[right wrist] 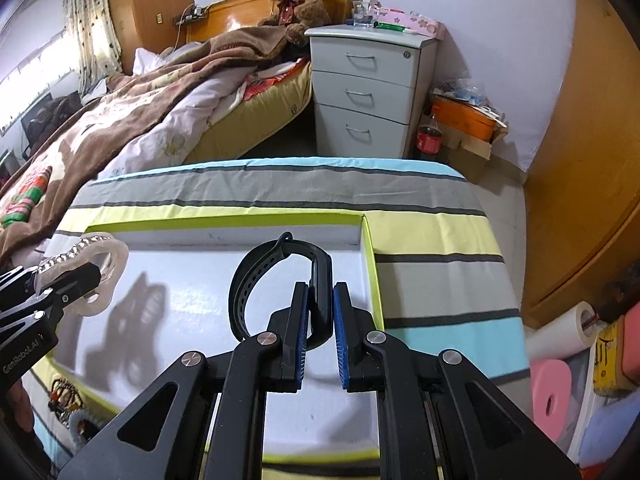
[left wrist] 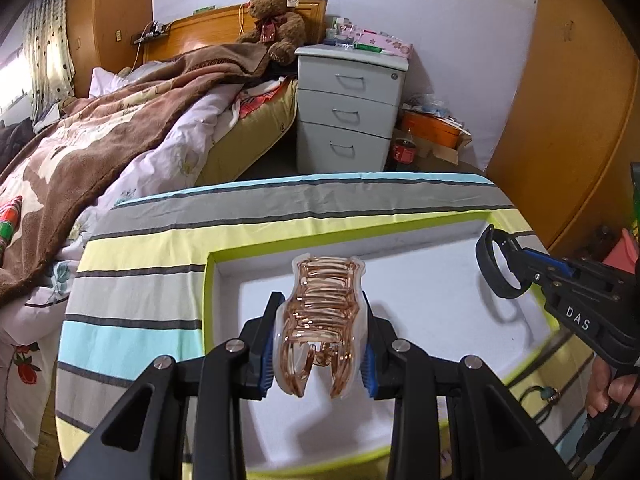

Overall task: Organize jewelry
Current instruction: 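Carry claw clip with left tool while right tool carries band to green box, then release claw clip with left tool while right tool releases band in box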

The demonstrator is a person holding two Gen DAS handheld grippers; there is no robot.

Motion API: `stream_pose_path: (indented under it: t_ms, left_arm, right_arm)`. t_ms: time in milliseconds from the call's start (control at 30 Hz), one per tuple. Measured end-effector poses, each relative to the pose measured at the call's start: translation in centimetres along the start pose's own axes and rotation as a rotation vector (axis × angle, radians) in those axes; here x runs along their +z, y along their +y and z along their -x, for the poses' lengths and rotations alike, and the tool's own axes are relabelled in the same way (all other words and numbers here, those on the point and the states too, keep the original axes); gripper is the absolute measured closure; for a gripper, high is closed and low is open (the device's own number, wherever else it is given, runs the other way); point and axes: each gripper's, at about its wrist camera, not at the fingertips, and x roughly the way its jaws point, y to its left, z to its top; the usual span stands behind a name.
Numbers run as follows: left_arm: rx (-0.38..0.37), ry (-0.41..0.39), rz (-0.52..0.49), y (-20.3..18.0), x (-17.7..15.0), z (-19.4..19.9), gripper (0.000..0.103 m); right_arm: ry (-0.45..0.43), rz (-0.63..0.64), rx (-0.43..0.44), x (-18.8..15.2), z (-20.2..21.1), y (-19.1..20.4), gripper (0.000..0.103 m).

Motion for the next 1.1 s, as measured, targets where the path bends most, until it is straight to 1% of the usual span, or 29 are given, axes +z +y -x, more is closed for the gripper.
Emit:
stream_pose_path:
  t_ms: [333,400,467,733,900,1000,1033,1100]
  left_arm:
    - [0.04,0.015,-0.002,-0.1,0.0,-1.8,0.068]
    - [0.032,0.028,0.005,0.0,0.0,-2.2,0.068]
    - [0.044,0.034,0.002,0.0,-0.1,-2.5,0.068]
    - [0.045,0.033,0.008,0.3,0.1,-2.8,0.068]
    - [0.044,0.059,0.016,0.5,-0.2,-3.4,0.068]
    - [0.047,0.062,0.02,0.6,-0.2,-3.5,0.064]
    - [0.048,0.061,0.021,0.6,-0.2,-3.5,0.06]
    - [0.049,0.061,0.024,0.7,-0.2,-3.4,0.058]
  right_arm:
    - [0.027,0.036,-0.027,0.7,-2.2,0.0,0.09]
    - [0.029,0.042,-0.031,0.7,-2.4,0.0,0.09]
    - [0.033,0.043,-0.031,0.7,-2.7,-0.1,0.09]
    - [0.044,0.057,-0.041,0.6,-3.5,0.1,0.09]
    - [0.047,0.061,-0.042,0.7,-3.7,0.2,0.09]
    - [0.045,0.062,-0.045,0.8,-3.7,0.3,0.09]
    - [0.043,0.061,-0.045,0.7,-3.7,0.2,0.09]
    - [0.041,0.057,-0.039,0.8,-3.6,0.2,0.088]
